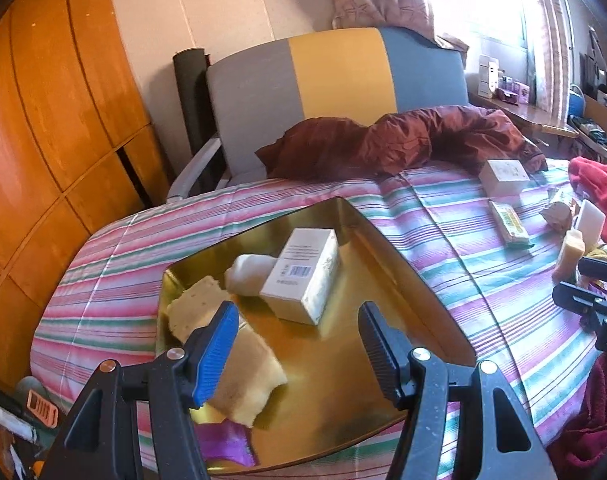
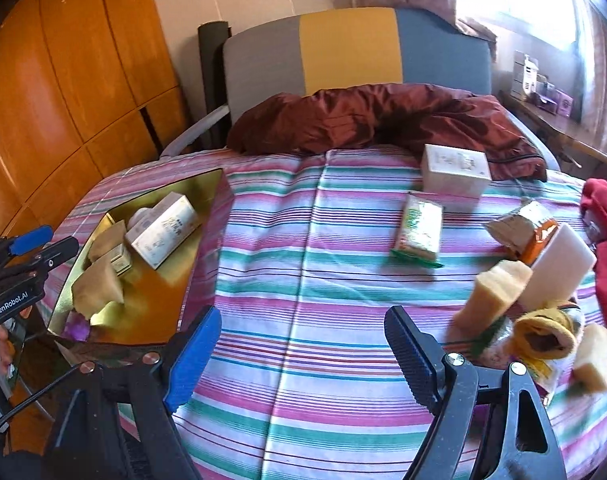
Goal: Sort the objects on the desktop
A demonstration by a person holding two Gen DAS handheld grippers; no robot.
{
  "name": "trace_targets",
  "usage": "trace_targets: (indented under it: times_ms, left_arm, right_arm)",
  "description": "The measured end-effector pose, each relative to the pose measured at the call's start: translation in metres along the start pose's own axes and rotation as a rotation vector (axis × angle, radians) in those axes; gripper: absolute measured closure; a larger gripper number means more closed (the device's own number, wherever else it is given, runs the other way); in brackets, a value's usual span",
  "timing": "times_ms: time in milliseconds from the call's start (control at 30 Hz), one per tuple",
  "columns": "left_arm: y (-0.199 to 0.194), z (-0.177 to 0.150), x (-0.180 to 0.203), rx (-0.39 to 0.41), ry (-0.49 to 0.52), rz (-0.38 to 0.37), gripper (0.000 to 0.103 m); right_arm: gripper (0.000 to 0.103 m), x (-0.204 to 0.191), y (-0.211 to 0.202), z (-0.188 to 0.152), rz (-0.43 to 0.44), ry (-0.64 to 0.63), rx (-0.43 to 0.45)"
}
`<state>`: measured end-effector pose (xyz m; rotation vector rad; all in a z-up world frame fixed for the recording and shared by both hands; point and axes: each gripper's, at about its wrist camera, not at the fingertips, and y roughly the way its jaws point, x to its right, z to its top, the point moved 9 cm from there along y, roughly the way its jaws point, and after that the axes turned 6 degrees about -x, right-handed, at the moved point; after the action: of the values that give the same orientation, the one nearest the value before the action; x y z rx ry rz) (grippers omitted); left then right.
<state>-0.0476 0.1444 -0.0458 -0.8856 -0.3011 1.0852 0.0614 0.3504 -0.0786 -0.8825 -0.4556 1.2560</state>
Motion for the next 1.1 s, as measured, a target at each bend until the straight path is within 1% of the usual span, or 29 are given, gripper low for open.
trace_targets:
  times_ms: [133,267,500,633,800,867,933,1100]
  left_arm:
    - [0.002,0.007,0.02,0.009,0.029,-0.047,0.04]
    - [0.003,0.014,0.041,0.02,0.065,-0.094,0.04]
    - [0.007,0.022,0.088,0.014,0.138,-0.187,0.04]
    - [0.012,0.023,0.115,-0.015,0.163,-0.254,0.04]
    - [0.016,0.026,0.145,-0.038,0.181,-0.322,0.04]
    - [0.018,0.028,0.162,-0.056,0.196,-0.36,0.04]
    - [0.02,0.031,0.178,-0.071,0.206,-0.4,0.04]
    - [0.022,0.037,0.218,-0.096,0.239,-0.492,0.041]
  right_arm:
    - [0.019,0.018,-0.005,-0.001,-0.022,0.037,-0.004]
    - [0.019,0.041,-0.014,-0.004,-0.035,0.106,-0.007]
    - [0.019,0.105,-0.046,-0.011,-0.102,0.257,0.021]
    - [0.019,0.153,-0.069,-0.019,-0.169,0.36,0.045]
    - [0.019,0.197,-0.088,-0.035,-0.26,0.43,0.043]
    - [0.019,0.206,-0.088,-0.04,-0.254,0.452,0.03]
    - [0.019,0.21,-0.08,-0.045,-0.221,0.475,0.003]
    - [0.019,0.207,-0.051,-0.039,-0.212,0.431,-0.042]
